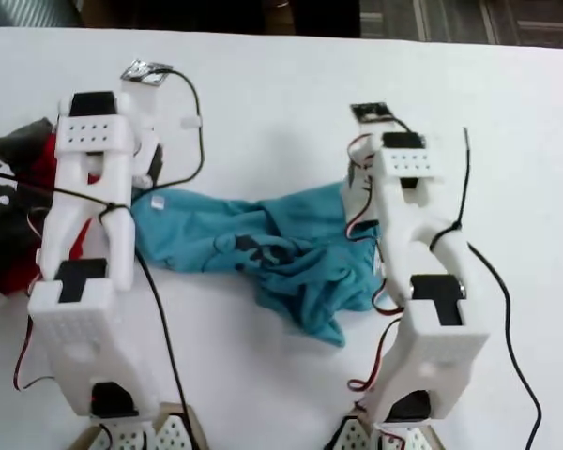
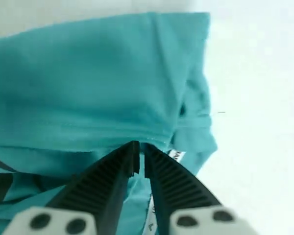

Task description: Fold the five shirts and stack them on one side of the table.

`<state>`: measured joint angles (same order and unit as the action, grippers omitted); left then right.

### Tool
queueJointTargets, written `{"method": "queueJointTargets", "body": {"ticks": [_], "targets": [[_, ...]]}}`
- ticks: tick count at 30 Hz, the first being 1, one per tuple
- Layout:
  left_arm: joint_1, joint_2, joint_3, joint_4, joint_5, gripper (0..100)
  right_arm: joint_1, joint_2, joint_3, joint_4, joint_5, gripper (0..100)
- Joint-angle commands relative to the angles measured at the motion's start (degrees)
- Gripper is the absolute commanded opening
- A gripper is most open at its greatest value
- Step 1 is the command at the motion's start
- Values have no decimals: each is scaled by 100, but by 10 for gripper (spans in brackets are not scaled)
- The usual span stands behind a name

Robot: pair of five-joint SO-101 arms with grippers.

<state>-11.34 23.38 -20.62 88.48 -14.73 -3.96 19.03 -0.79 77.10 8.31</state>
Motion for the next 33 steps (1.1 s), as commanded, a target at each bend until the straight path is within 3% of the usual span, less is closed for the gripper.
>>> {"method": "queueJointTargets", "body": {"ticks": [1,11,16,26,33], "targets": [[70,-316,-48,-79,53,24,242,-4,-299,-31,-35,21],[79,-316,-48,-88,44,24,277,31,-325,40,-35,30],[88,-316,-48,-88,44,24,286,40,-255,101,-35,127],[88,-316,-48,-70,44,24,-171,40,-255,84,-141,91],[79,-352,-48,-44,44,24,-66,40,-255,84,-510,91]]}}
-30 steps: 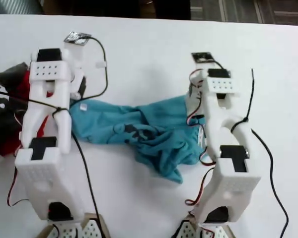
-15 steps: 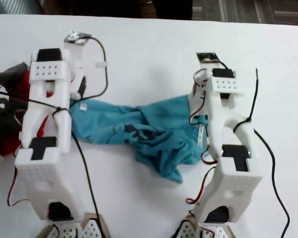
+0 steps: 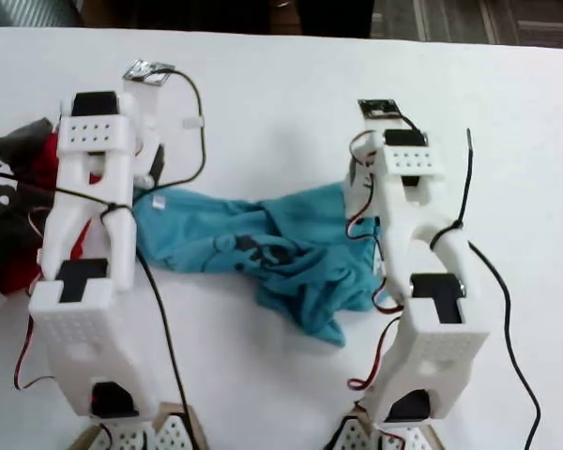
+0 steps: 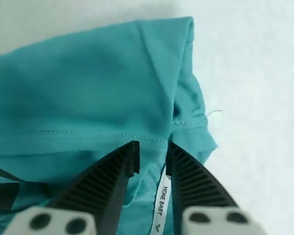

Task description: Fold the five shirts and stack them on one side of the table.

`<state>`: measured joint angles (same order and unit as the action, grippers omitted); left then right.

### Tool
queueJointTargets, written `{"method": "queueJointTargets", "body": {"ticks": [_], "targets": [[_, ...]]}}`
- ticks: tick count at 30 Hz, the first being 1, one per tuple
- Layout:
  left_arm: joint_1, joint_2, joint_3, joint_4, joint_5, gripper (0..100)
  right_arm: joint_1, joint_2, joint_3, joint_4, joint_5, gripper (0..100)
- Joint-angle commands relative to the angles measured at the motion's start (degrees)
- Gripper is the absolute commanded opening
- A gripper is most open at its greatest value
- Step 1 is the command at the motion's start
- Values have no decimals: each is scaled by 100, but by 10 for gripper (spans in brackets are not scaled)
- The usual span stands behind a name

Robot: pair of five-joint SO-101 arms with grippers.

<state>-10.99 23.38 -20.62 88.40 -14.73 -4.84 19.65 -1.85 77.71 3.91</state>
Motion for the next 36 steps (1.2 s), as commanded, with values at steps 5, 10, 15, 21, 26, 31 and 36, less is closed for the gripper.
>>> {"method": "queueJointTargets", "body": {"ticks": [5,10,15,21,26,31,36], "targets": [[44,-352,-48,-35,44,24,101,136,-141,48,-79,91],[26,-352,-48,-35,44,24,215,690,-158,31,-185,91],[18,-352,-48,-35,44,24,303,813,-185,22,-246,91],[35,-352,-48,-44,44,24,268,813,-185,22,-237,52],[35,-352,-48,-35,44,24,286,558,-185,48,-237,22],[44,-369,-92,-35,44,24,277,-804,-185,57,35,22],[53,-360,-875,316,44,24,338,-1938,-185,40,369,22]]}}
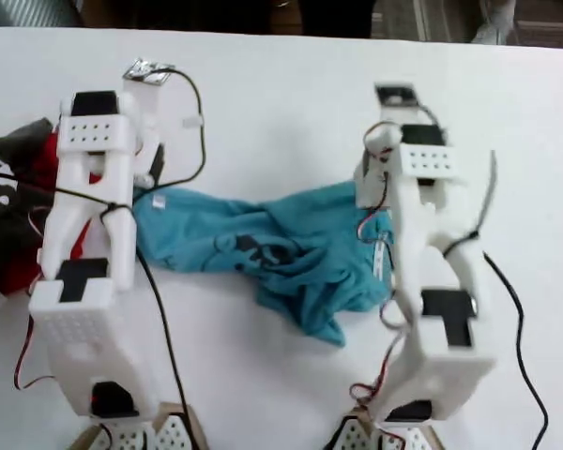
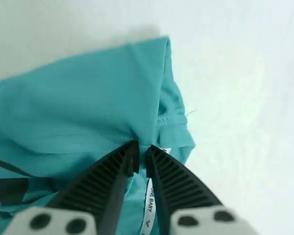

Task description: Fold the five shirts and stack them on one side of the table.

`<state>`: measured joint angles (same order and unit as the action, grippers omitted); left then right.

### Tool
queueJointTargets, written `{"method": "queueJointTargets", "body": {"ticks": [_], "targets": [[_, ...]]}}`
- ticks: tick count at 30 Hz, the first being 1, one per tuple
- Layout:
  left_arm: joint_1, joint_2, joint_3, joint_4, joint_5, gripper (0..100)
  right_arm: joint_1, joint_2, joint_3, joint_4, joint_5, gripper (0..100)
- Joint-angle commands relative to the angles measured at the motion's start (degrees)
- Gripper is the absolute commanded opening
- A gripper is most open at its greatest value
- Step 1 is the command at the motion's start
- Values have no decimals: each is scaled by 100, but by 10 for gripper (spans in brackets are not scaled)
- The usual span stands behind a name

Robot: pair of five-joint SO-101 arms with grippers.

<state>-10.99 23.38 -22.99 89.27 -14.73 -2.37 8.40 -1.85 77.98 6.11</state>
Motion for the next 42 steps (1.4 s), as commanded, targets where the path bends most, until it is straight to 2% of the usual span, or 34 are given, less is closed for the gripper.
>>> {"method": "queueJointTargets", "body": {"ticks": [1,7,15,20,24,28,34,37,40,42], "targets": [[62,-360,-892,352,44,24,119,-919,-185,13,167,22],[316,-360,-2800,1081,44,24,171,-1121,-765,-198,202,21],[193,-369,-5297,1275,35,24,295,-1121,-3877,391,316,21],[0,-457,-6334,1301,26,24,804,-1138,-5345,655,325,20],[-167,-527,-6000,1310,18,24,1209,-1165,-6031,760,334,20],[-79,-536,-4708,1310,35,24,1262,-1165,-6154,840,527,20],[756,-545,-2527,1275,44,24,1086,-1086,-6013,1684,563,21],[985,-563,-2105,1275,44,24,857,-901,-5292,2334,510,22],[844,-563,-2088,1284,44,24,593,-549,-3763,2299,510,33],[607,-563,-2105,1266,26,24,277,-145,-2848,2009,369,89]]}}
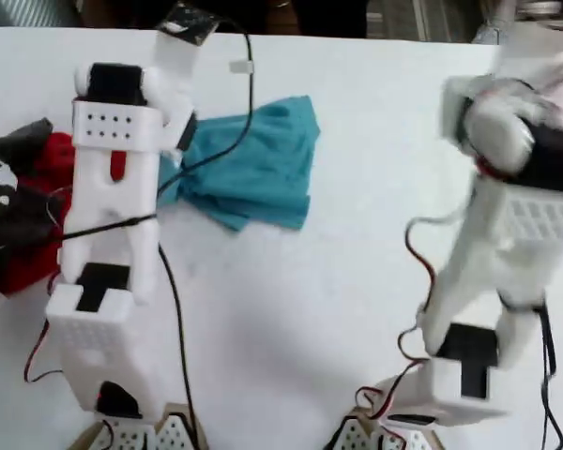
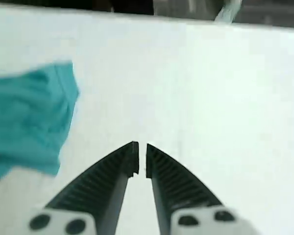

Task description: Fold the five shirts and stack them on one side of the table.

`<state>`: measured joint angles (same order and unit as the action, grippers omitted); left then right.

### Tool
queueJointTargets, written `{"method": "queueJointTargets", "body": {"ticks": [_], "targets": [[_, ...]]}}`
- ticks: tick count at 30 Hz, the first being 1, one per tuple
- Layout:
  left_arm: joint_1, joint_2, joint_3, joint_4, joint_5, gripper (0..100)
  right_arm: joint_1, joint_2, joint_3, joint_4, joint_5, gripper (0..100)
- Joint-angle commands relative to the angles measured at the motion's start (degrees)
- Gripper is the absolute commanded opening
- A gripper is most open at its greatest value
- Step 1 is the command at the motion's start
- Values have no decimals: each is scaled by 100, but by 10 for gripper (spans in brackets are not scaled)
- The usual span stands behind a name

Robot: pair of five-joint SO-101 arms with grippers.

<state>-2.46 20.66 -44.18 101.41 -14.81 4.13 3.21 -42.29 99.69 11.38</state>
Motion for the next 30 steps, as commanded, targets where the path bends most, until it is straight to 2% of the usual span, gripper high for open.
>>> {"method": "queueJointTargets", "body": {"ticks": [1,3,7,11,19,30], "targets": [[-413,-290,13,53,18,24,-514,620,1512,-365,-273,122],[-782,-281,22,44,9,24,-760,1165,1732,-699,-492,154],[-1662,-273,22,-114,44,24,-1314,2149,1327,-875,-949,125],[-2110,-229,75,-273,18,24,-1895,2967,818,-804,-1257,126],[-2127,-220,75,-308,9,24,-2589,3960,431,-804,-1486,126],[-2119,-220,75,-413,35,24,-2615,4435,413,-1103,-1644,135]]}}
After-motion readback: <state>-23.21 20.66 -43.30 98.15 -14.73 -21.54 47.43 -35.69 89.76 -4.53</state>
